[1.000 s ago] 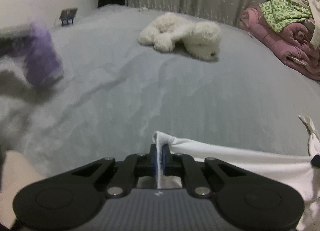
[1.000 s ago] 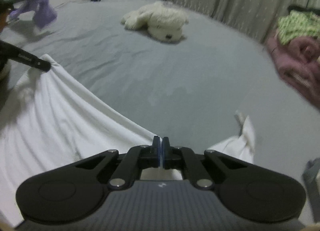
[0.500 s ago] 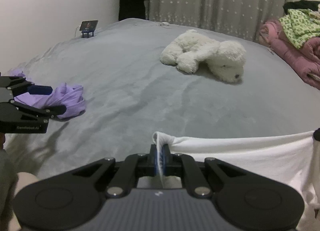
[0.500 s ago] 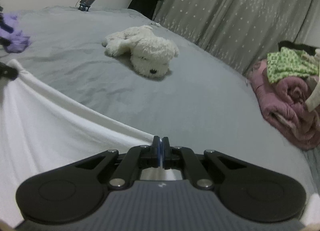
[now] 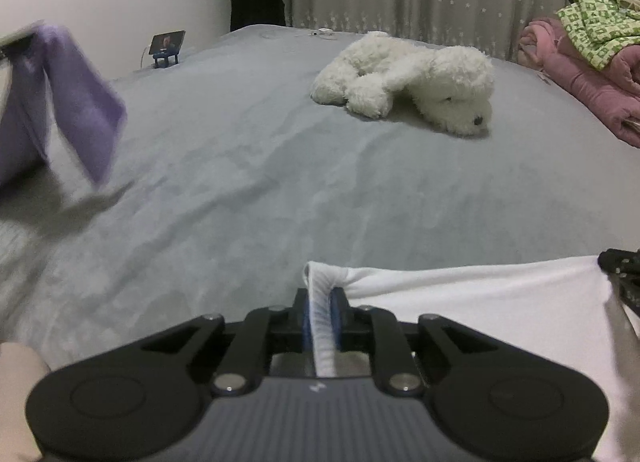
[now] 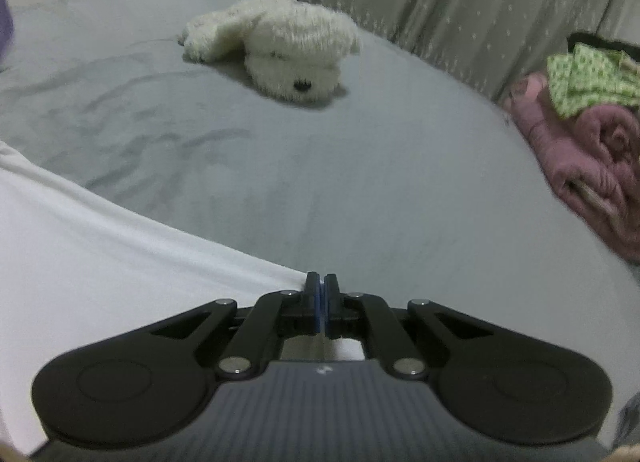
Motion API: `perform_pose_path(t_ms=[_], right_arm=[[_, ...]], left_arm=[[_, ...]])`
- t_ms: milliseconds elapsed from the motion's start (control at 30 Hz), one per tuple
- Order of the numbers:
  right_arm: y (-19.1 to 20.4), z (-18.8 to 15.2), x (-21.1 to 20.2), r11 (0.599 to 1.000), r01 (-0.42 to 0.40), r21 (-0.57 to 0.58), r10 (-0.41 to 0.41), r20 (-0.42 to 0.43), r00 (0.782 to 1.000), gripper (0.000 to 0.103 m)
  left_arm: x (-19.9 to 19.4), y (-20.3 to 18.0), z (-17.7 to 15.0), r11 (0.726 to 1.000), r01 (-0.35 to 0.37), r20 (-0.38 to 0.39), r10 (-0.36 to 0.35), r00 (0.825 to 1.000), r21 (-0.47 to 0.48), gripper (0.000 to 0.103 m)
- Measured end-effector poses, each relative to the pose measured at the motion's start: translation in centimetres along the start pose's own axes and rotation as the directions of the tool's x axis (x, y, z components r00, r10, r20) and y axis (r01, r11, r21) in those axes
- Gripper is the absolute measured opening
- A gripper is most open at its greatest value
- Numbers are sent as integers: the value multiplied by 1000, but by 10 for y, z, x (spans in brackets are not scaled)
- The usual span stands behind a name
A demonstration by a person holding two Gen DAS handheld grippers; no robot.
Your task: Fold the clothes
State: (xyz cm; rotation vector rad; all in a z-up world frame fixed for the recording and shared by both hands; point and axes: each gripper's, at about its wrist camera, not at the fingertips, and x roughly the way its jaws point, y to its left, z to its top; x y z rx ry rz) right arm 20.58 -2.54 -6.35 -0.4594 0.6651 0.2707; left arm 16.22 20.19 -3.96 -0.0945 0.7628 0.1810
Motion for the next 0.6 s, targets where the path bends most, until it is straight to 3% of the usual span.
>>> perform_pose_path(t_ms=[67, 167, 233, 267, 300, 433, 600], right_arm=[[1, -1, 2, 1000, 3, 12, -3, -4, 1000, 4], [-1, 1, -7, 999, -13, 38, 13, -12, 1000, 16], [-5, 2, -21, 997, -40, 73, 41, -8, 999, 30], [-6, 1, -27, 994, -60, 92, 60, -1, 998, 46], [-7, -1, -36, 991, -85, 108, 85, 8, 996, 51], [1, -12, -69, 982, -149, 115, 148, 19, 989, 51], [18, -35, -113, 963, -233, 139, 229, 39, 973, 51]], left_arm=[[0, 2, 0, 1000, 11, -14, -11, 1000, -10, 19], [0, 5, -1, 999, 27, -34, -28, 999, -26, 39], [-3, 12, 2, 995, 70, -61, -75, 995, -72, 40], [-6, 16, 2, 991, 99, -76, -106, 991, -95, 41], [-9, 20, 3, 985, 128, -90, -138, 986, -118, 41], [-21, 31, 0, 967, 196, -134, -219, 967, -164, 41], [-33, 40, -7, 963, 220, -149, -243, 959, -154, 41]])
